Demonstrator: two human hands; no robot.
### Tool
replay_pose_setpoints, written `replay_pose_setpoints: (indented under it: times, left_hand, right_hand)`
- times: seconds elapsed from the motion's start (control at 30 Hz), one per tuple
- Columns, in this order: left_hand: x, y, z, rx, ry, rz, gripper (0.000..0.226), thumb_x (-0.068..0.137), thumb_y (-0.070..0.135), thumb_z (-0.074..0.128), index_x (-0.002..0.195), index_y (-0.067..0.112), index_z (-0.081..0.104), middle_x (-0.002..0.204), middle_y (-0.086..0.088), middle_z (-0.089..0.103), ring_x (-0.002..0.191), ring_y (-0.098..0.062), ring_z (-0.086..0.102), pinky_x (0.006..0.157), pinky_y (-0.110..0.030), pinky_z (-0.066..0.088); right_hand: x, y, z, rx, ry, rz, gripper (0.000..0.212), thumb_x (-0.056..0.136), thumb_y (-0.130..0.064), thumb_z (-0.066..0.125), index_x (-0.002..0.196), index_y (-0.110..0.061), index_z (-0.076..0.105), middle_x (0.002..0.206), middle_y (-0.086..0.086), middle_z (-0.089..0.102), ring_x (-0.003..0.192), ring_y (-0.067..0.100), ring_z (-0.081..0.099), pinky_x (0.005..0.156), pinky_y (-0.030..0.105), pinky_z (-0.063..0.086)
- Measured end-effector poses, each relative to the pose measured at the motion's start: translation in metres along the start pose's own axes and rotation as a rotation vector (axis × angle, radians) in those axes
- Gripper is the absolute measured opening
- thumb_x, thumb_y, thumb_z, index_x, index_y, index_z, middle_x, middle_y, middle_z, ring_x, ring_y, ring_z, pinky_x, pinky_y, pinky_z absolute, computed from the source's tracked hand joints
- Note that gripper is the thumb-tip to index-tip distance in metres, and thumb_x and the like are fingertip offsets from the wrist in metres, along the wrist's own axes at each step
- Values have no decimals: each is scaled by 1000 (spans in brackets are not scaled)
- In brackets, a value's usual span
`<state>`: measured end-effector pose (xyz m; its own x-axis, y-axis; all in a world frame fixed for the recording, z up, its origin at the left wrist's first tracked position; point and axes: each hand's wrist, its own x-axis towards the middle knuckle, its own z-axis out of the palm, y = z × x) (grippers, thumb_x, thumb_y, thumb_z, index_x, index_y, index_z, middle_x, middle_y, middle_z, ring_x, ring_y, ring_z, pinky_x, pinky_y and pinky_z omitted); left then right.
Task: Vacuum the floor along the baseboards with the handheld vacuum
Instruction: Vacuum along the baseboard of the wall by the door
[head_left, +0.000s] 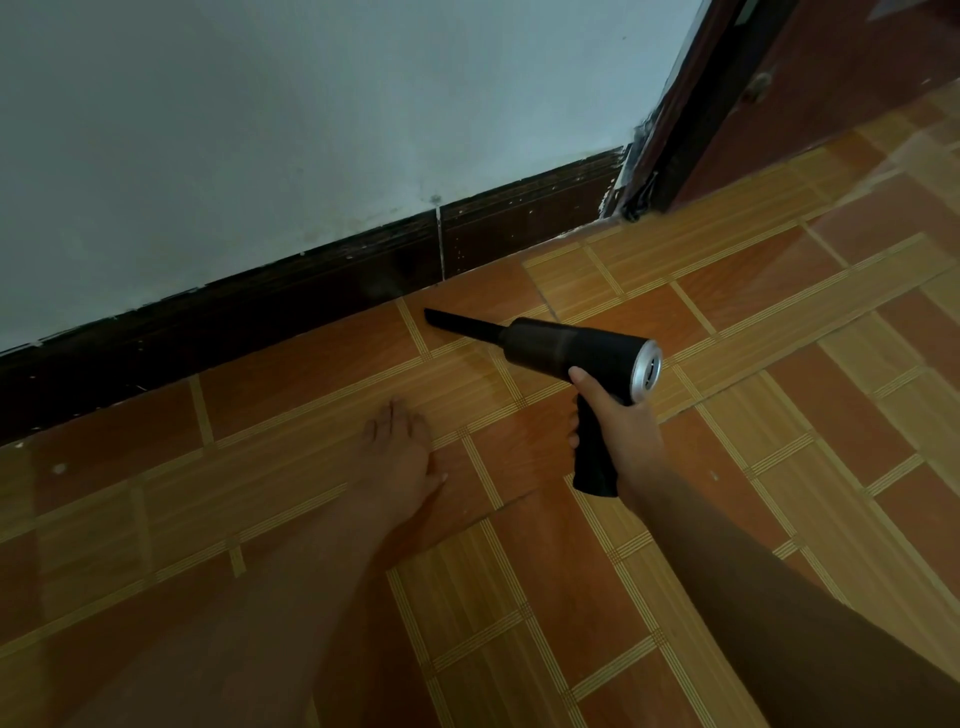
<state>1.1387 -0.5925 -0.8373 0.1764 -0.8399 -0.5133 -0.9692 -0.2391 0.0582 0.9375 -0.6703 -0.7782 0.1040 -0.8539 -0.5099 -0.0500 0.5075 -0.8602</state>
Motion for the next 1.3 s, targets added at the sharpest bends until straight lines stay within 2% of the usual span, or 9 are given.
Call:
replay_pose_setpoints:
  times: [0.2, 0.5, 0.7, 1.0, 1.1, 1.3]
  left_hand:
    - [9, 4, -6, -30, -55, 81, 81, 96, 45, 44, 153, 14, -5, 158, -17, -13, 147, -27, -11, 119, -37, -1]
    - [29, 24, -17, -14, -77, 122, 80, 97, 45, 42, 152, 9, -3, 157, -19, -15, 147, -29, -11, 119, -39, -1]
    - [36, 33, -24, 21, -102, 103, 80, 98, 46, 39, 151, 8, -7, 156, -23, -15, 146, -32, -12, 119, -40, 0]
    - [42, 43, -29, 116, -118, 79, 83, 97, 50, 40, 151, 1, -1, 154, -31, -6, 146, -39, -1, 119, -43, 5]
    - [42, 44, -31, 120, -126, 80, 83, 97, 48, 41, 151, 1, -1, 154, -32, -6, 145, -40, -1, 119, -44, 6]
    - [42, 43, -31, 111, -123, 84, 83, 97, 48, 41, 151, 1, -1, 154, -31, -6, 146, -39, -2, 119, -44, 6]
  right_hand:
    - [4, -4, 2, 2, 24, -26, 22, 83, -31, 69, 89, -12, 58, 61, 5, 57, 47, 16, 54, 49, 27, 49]
    - [16, -10, -3, 138, 194, -20, 24, 81, -32, 71, 85, -12, 59, 63, 4, 56, 50, 16, 54, 54, 30, 50]
    - [27, -12, -9, 215, 289, -14, 37, 78, -35, 73, 98, -6, 61, 66, 6, 57, 49, 15, 55, 50, 26, 49]
    - [36, -14, -13, 280, 398, -53, 34, 78, -35, 73, 98, -11, 60, 65, 3, 58, 51, 15, 56, 59, 32, 52]
    - [38, -15, -10, 314, 408, -53, 25, 80, -33, 73, 91, -16, 58, 63, 2, 58, 51, 13, 56, 59, 31, 51]
    - [36, -16, -12, 320, 360, -28, 24, 80, -30, 73, 90, -14, 57, 63, 2, 58, 48, 12, 55, 55, 29, 50]
